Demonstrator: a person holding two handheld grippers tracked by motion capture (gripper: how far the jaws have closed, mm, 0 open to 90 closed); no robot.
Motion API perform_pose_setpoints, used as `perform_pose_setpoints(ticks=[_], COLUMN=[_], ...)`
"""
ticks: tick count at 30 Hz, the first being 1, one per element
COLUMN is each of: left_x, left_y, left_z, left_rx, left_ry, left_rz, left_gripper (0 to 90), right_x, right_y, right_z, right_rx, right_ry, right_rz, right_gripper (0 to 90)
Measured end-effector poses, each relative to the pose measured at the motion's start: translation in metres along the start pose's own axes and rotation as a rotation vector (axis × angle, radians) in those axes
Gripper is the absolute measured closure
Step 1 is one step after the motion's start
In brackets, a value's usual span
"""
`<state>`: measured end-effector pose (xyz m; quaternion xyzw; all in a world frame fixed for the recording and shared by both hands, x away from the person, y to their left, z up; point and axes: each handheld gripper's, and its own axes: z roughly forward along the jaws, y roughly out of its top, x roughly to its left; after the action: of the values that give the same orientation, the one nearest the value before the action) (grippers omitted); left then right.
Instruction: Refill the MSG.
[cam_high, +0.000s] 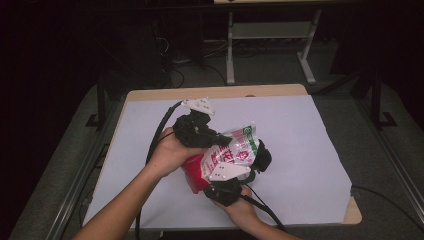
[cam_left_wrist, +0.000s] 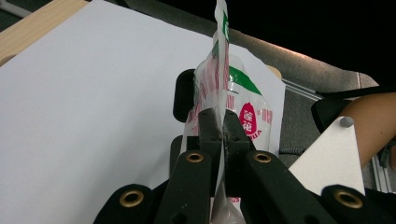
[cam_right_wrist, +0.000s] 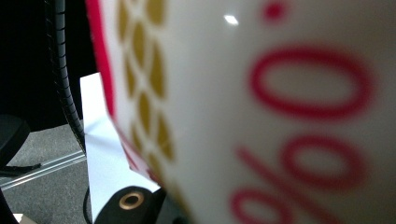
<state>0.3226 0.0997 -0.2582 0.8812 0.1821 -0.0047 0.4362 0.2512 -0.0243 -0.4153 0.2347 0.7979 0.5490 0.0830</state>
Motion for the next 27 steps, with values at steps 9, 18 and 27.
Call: perform_pose_setpoints(ticks=[9,18,27], left_x=[0.0008,0.0012,0.0032], left_y=[-0.0002,-0.0005,-0.0001], left_z=[0.0025,0.0051,0.0079], left_rx=[0.015,0.034,0.041], left_ry=[-0.001,-0.002,0.004], left_rz=[-0.004,-0.018,-0.019], left_gripper=[90.0,90.0,90.0], right_x=[0.0000,0.0010,0.0008], right_y=[-0.0011,-0.0017,-0.0019], right_z=[0.0013,0.0033,0.0043], right_rx=[0.002,0.001,0.000], right_ry=[0.008,0.018,0.022], right_rz=[0.009,0.008,0.016], right_gripper=[90.0,90.0,90.0])
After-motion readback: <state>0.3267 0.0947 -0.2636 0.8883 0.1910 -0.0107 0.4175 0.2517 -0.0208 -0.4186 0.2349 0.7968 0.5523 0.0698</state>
